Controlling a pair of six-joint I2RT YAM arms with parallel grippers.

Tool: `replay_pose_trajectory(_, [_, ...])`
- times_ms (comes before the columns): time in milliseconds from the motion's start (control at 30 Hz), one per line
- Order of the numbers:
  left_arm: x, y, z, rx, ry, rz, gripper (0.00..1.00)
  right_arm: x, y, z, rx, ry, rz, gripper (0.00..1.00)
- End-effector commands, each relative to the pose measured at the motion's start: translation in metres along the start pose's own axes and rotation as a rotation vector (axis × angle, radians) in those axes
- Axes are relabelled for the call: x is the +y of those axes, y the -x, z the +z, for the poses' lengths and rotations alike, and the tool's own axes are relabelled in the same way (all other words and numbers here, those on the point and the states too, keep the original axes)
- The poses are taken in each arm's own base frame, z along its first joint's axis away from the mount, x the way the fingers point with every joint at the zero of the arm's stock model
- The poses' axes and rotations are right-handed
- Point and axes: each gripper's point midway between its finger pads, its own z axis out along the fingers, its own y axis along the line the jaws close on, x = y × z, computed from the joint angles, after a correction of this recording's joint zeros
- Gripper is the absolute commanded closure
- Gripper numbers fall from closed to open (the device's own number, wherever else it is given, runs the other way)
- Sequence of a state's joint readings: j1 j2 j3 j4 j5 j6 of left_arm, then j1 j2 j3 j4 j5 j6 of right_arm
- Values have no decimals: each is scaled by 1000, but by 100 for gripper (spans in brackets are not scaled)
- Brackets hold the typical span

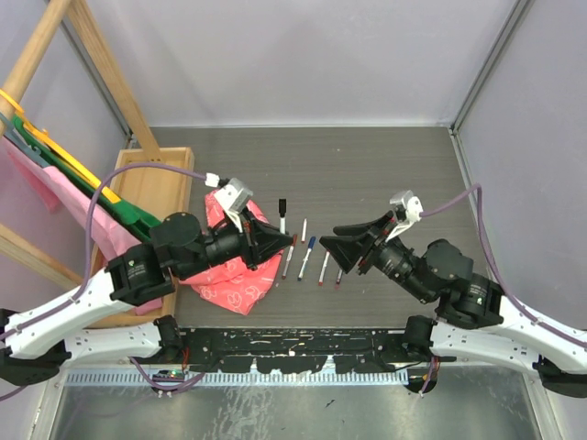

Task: Insert the pens into the pen caps
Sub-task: Press the pen cap onto the pen, then place the pen at the center of the board.

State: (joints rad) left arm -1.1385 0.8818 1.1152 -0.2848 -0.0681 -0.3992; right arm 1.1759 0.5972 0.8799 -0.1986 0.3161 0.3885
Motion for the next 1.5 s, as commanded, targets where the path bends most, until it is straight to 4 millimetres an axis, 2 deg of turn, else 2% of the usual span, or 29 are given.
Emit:
replay_pose_trajectory(0, [16,-29,6,117,80,-31,100,-46,-29,-2,56,-231,12,47])
replay_pose_trajectory(67, [21,-41,9,162,110,-46,100,-67,-41,-6,94,-356,2,47])
replay_pose_trajectory(200, [30,-56,13,199,156,-77,100,-98,-68,-8,197,-534,-77,46])
replay_pose_trajectory(333, [46,-68,14,233,247,-87,100,-119,-85,-8,236,-601,-75,46])
replay_pose_trajectory(500, [58,-82,20,282,324,-98,100,-161,-102,-10,309,-632,29,45])
replay_pose_trajectory(767, [66,-98,44,331,380,-109,100,-225,-116,-34,320,-735,241,44])
replay_pose_trajectory(867, [66,-106,59,360,377,-108,100,-238,-102,-46,244,-814,300,42])
replay_pose_trajectory(967, [68,-121,74,396,386,-111,100,-240,-77,-57,156,-884,290,40])
replay_pose_trajectory(1133, [69,-139,102,411,398,-155,100,-226,-35,-71,42,-905,245,38])
replay_pose_trajectory(1467, [65,-192,160,501,439,-259,100,-195,20,-101,-156,-894,203,27])
